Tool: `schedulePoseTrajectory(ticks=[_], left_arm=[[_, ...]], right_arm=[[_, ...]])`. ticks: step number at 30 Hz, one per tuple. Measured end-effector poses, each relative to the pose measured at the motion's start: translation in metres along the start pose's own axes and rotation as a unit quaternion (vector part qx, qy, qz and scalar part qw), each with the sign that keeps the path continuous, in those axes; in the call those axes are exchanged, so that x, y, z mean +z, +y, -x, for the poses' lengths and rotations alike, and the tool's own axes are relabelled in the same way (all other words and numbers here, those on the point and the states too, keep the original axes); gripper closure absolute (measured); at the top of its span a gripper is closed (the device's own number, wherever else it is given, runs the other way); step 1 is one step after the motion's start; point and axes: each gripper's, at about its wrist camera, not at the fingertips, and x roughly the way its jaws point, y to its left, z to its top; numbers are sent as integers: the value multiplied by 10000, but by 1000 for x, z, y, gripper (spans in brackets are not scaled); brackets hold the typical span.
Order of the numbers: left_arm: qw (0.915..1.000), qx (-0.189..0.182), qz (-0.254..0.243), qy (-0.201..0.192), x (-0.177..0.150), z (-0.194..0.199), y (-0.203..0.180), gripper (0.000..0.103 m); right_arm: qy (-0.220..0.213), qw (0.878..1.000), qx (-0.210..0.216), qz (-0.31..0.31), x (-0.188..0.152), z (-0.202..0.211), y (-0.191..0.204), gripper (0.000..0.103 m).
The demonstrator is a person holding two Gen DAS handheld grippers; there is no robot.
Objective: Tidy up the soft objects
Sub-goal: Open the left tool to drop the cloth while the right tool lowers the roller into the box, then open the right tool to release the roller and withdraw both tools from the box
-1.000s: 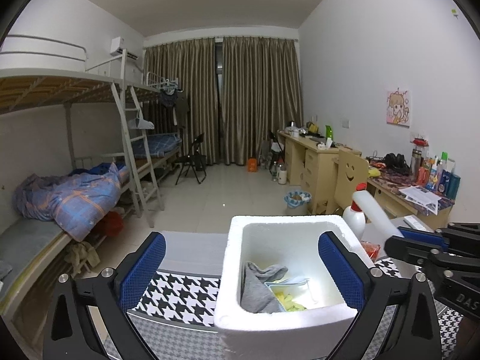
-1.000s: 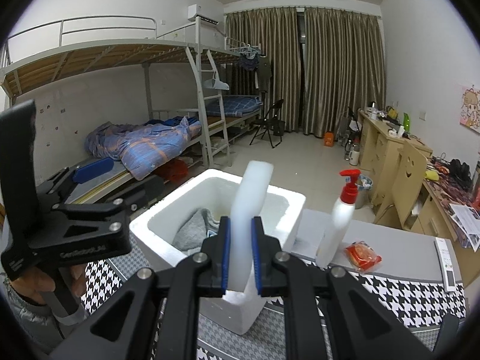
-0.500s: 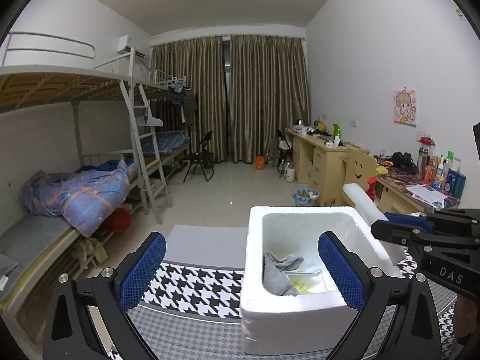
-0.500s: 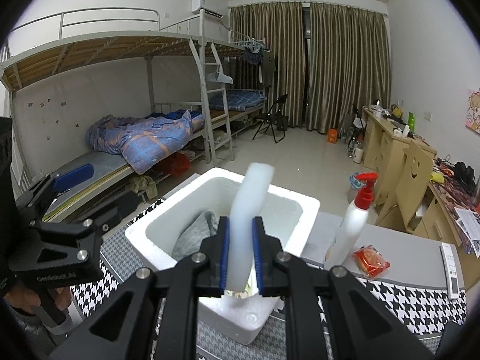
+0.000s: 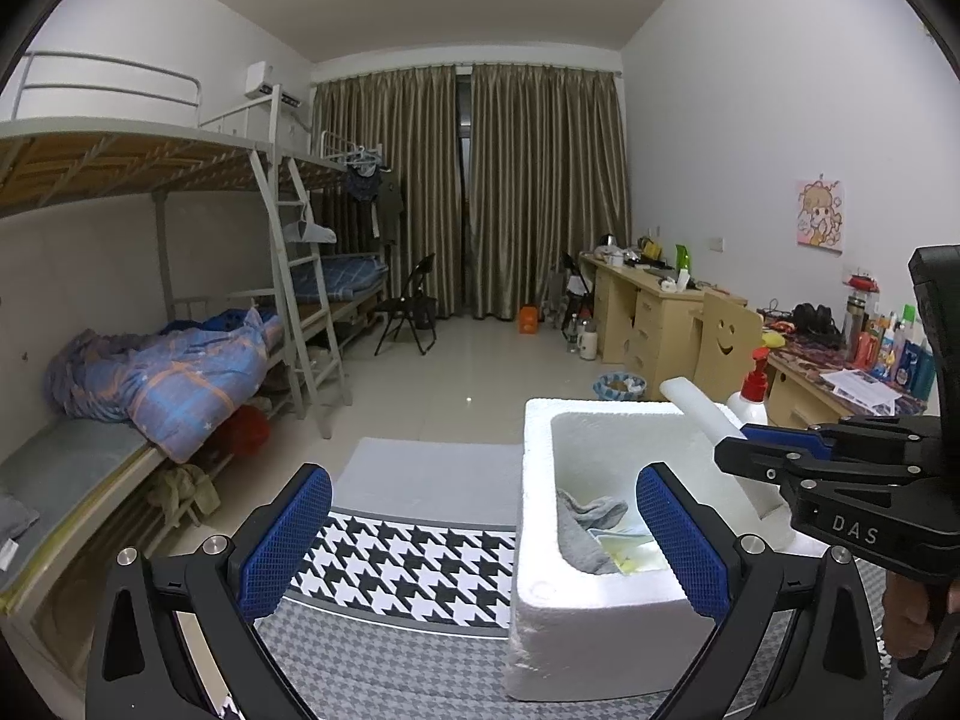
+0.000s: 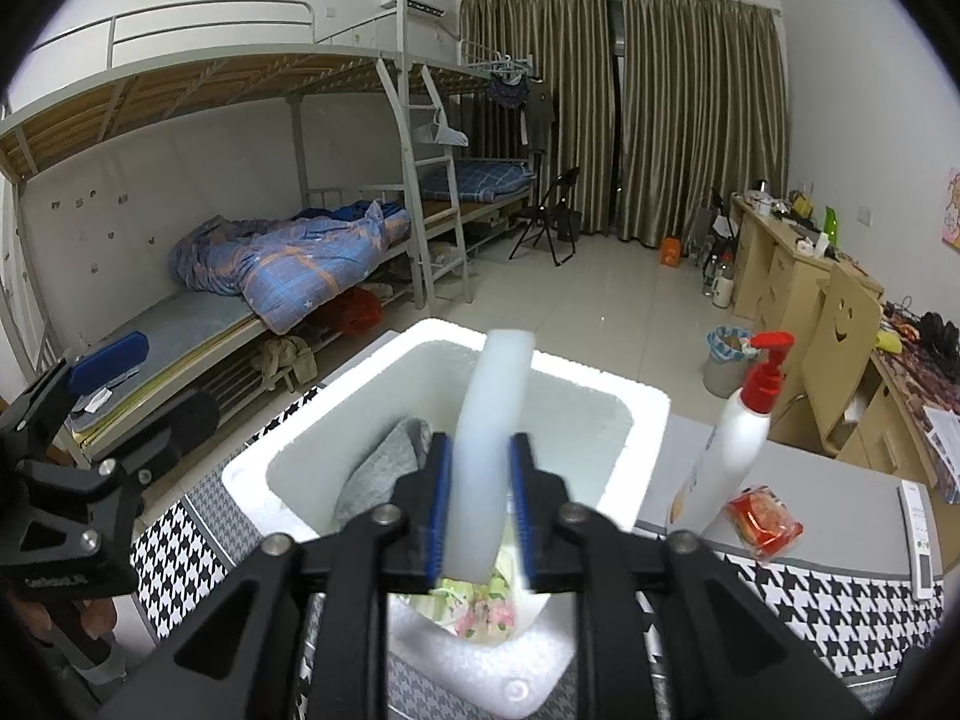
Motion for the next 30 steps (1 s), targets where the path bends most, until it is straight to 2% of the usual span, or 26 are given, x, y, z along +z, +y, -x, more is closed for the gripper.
schedulePoseTrajectory(ticks=[2, 4, 7, 17, 23, 30], left_arm=[[10000, -3, 31, -16, 0, 0, 2, 1], [10000, -12, 27, -32, 0, 1, 2, 1], [10000, -30, 28, -27, 0, 0, 1, 1], [10000, -77, 3, -32, 0, 1, -3, 1], [9998, -162, -36, -72, 2, 7, -8, 1], [9995, -282, -71, -140, 5, 18, -17, 1]], right_arm=[[12, 10000, -66, 28, 0, -1, -1, 69], [-8, 10000, -14, -16, 0, 2, -2, 41], [-140, 9999, 9, 0, 1, 9, -1, 31], [-269, 9996, -79, -98, 0, 24, -7, 19], [-503, 9981, -340, 33, -7, 44, -4, 11], [-823, 9956, -449, -18, -15, 74, -2, 3]])
